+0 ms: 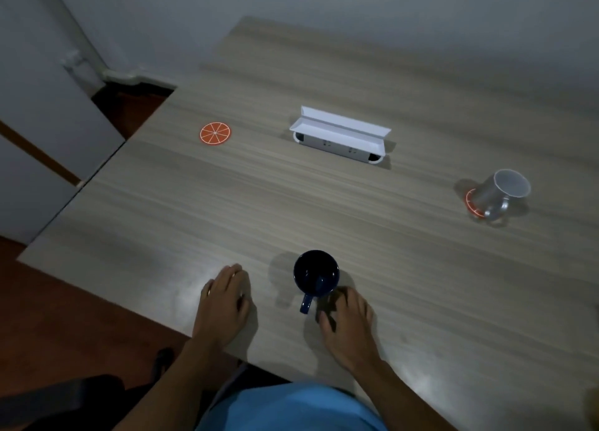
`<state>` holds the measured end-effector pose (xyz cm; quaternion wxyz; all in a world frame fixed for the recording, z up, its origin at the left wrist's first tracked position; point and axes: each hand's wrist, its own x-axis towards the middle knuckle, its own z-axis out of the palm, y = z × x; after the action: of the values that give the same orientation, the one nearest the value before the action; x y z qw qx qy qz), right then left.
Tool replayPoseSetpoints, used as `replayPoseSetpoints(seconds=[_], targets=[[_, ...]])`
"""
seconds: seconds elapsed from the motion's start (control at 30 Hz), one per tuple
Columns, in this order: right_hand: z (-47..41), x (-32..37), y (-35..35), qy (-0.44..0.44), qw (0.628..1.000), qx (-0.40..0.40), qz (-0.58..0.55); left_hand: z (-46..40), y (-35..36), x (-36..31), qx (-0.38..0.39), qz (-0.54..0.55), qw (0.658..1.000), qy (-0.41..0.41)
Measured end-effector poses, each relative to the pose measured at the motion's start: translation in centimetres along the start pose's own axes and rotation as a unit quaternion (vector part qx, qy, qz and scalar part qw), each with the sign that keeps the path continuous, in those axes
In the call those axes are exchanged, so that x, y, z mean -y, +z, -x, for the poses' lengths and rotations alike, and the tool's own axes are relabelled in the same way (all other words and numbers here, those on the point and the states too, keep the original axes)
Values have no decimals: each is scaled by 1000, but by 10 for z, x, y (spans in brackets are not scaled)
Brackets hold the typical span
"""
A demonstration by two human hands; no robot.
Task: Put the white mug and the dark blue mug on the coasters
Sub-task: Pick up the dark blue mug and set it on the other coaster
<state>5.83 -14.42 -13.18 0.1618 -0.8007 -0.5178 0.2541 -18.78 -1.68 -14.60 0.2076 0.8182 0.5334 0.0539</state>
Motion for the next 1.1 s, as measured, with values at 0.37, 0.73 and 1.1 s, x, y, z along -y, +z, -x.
replayPoseSetpoints(seconds=[0.37, 0.73, 1.1], targets=[[8, 45, -14, 197, 876, 12, -441, -50, -17, 36, 3, -5, 1000, 30], [17, 72, -6, 266, 789, -39, -552, -83, -27, 59, 14, 2, 995, 98], [9, 111, -4, 333, 750, -33, -571, -80, -24, 69, 17, 34, 993, 112]])
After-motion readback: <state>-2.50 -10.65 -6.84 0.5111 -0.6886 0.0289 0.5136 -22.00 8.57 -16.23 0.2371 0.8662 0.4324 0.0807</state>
